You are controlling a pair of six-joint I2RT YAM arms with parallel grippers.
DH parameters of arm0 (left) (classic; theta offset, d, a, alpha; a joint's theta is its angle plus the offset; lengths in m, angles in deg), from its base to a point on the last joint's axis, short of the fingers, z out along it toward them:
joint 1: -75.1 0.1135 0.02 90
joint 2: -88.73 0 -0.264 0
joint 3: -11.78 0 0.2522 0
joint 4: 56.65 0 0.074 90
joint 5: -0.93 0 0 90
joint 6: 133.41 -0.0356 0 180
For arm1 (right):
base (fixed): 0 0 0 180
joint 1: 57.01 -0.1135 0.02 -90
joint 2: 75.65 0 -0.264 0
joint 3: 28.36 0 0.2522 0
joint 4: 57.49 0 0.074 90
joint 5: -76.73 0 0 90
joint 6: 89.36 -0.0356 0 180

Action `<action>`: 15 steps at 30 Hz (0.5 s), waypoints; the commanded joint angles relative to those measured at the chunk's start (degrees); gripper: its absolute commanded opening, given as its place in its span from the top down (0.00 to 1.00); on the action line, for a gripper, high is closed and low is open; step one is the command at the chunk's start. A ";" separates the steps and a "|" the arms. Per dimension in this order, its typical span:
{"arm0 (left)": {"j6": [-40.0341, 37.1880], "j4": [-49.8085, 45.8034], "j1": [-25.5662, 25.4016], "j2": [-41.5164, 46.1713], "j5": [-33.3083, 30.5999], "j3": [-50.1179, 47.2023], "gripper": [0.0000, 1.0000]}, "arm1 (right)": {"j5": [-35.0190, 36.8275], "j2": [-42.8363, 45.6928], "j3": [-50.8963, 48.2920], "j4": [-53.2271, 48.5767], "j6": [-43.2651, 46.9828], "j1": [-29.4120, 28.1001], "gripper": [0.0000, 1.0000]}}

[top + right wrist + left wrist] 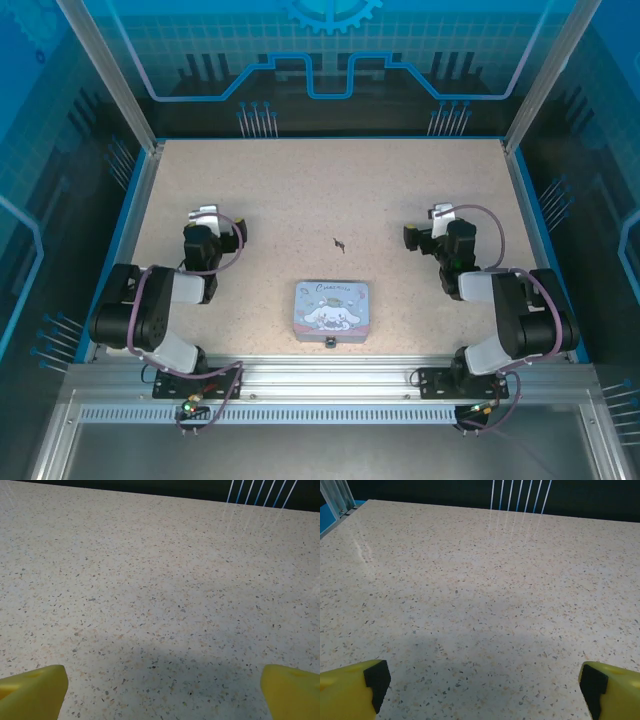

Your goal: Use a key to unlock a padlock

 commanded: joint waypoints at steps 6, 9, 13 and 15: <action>0.83 2.14 0.27 0.23 -0.71 -0.78 0.01 | -0.79 -0.27 1.04 0.15 0.74 0.64 0.00; 0.82 1.85 0.29 0.20 -0.75 -0.68 0.01 | -0.80 -0.27 1.03 0.15 0.73 0.64 0.00; 0.44 0.95 0.12 0.18 -0.66 -0.17 0.01 | -1.01 -0.27 1.04 0.10 0.68 0.78 0.00; 0.04 0.32 -0.37 0.14 -1.22 0.34 0.01 | -1.14 -0.27 1.13 -0.03 0.61 0.87 0.00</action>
